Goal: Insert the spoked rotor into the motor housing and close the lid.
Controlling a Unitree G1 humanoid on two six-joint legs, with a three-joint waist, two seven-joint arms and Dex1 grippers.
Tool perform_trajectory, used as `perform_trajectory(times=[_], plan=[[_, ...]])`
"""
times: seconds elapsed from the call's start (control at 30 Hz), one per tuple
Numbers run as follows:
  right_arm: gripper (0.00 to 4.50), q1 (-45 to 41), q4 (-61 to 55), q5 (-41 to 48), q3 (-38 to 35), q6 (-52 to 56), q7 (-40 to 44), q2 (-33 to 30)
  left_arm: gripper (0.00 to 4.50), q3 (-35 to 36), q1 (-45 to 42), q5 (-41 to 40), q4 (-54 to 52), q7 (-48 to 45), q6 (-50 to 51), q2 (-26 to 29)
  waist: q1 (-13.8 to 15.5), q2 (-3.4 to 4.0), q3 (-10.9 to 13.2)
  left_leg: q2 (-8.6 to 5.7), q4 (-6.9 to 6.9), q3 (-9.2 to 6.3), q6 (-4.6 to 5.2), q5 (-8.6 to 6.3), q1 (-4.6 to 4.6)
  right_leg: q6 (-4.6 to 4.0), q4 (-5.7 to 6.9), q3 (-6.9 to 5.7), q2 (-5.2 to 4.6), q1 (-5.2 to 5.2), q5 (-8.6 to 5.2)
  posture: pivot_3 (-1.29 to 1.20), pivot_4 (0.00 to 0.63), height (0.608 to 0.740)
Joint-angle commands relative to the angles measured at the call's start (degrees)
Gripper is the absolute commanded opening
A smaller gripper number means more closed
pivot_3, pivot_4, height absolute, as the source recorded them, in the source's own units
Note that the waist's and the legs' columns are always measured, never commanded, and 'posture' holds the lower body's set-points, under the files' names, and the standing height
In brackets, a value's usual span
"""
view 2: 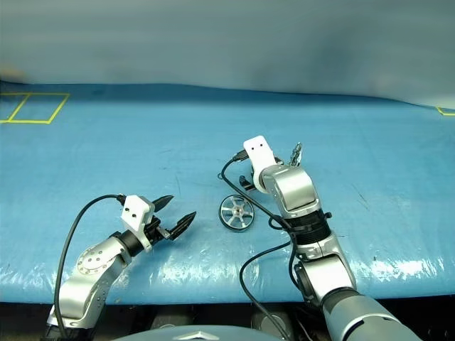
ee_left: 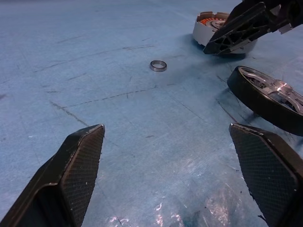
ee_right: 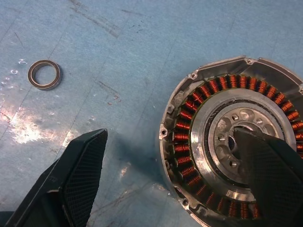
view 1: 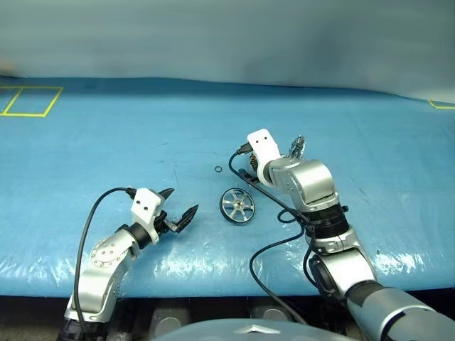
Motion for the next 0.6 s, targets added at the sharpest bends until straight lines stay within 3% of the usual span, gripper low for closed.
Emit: perform_trajectory(times=[0.03, 0.2, 0.6], plan=[[3.57, -1.88, 2.36, 0.71, 2.10, 1.60, 2.20, -1.22, 4.50, 0.18, 0.07, 0.43, -1.33, 0.23, -1.59, -0.15, -0.03, 0.00, 0.00, 0.00, 0.00, 0.00, 0.00, 0.00, 0.00, 0.00, 0.00, 0.00, 0.00, 0.00, 0.00, 0.00, 0.150, 0.740], [1.94, -3.08, 4.03, 0.56, 7.82, 1.38, 5.07, -4.24, 4.50, 0.54, 0.39, 0.47, -1.17, 0.32, -1.97, -0.06, -0.39, -0.01, -0.04, 0.02, -0.02, 0.00, 0.00, 0.00, 0.07, 0.00, 0.01, 0.01, 0.02, 0.03, 0.00, 0.00, 0.150, 0.740], [1.93, -4.64, -0.95, -0.18, 16.75, -7.50, 13.92, -12.97, 4.50, 2.62, 1.28, 1.28, -1.31, 1.52, -4.19, 0.23, -0.32, 0.00, -0.03, 0.06, 0.17, 0.00, 0.05, 0.04, 0.06, -0.24, 0.00, 0.03, 0.08, 0.10, -0.03, 0.00, 0.150, 0.740]])
